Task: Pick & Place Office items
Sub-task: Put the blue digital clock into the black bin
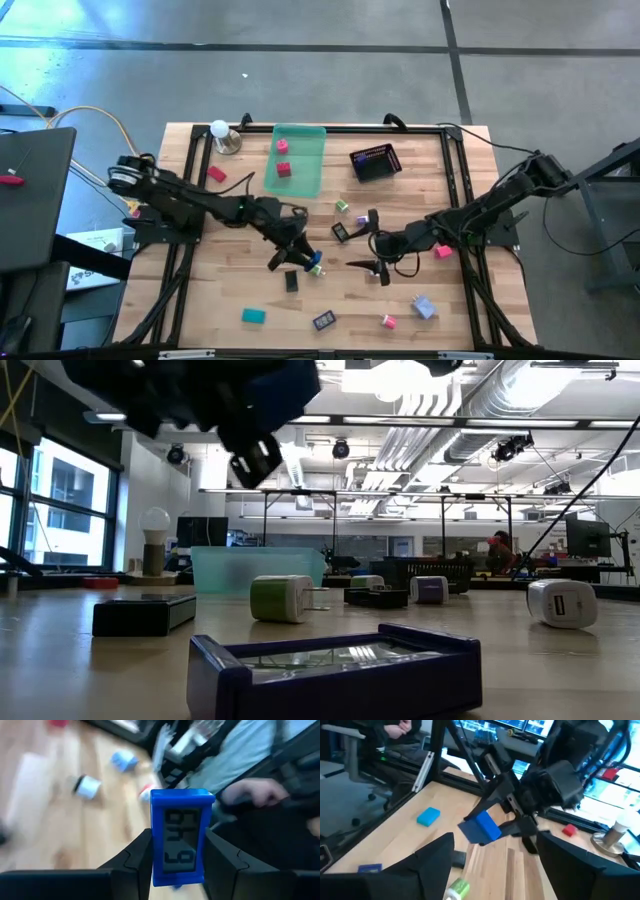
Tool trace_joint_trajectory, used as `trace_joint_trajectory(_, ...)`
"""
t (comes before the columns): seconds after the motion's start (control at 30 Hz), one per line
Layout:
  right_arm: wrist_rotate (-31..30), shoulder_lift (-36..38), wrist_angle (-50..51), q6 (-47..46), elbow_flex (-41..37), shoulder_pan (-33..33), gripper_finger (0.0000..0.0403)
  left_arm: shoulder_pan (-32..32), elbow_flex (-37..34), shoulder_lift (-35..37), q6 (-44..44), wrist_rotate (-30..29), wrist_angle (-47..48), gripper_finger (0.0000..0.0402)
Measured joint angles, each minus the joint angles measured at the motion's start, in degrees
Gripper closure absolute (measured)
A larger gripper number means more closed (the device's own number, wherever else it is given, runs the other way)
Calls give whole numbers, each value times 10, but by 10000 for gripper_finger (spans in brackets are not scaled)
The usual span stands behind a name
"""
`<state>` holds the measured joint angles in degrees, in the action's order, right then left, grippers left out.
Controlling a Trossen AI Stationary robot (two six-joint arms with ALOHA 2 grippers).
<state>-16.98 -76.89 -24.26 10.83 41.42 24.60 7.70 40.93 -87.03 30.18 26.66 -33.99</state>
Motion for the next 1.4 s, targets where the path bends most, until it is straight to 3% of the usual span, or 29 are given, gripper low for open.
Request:
trace_joint_trajectory(0.1, -7, -6, 2, 1, 0, -2, 132, -18, 19, -42, 33, 55, -44, 277)
trace_joint_trajectory(0.37, 24, -36, -9, 1, 1, -7, 132, -48, 129, -160, 111, 246, -38, 277)
trace_joint_trajectory(0.5, 25, -56, -4, 1, 1, -7, 132, -57, 168, -188, 132, 294, -39, 277)
trace_joint_trajectory(0.97, 58, -67, -24, -2, 1, -13, 133, -76, 176, -190, 132, 287, -38, 276)
trace_joint_trajectory(1.13, 105, -77, -38, -3, 0, -23, 134, -82, 176, -190, 131, 274, -37, 276)
trace_joint_trajectory(1.4, 124, -88, -48, -1, 1, -30, 172, -87, 176, -190, 124, 278, -35, 276)
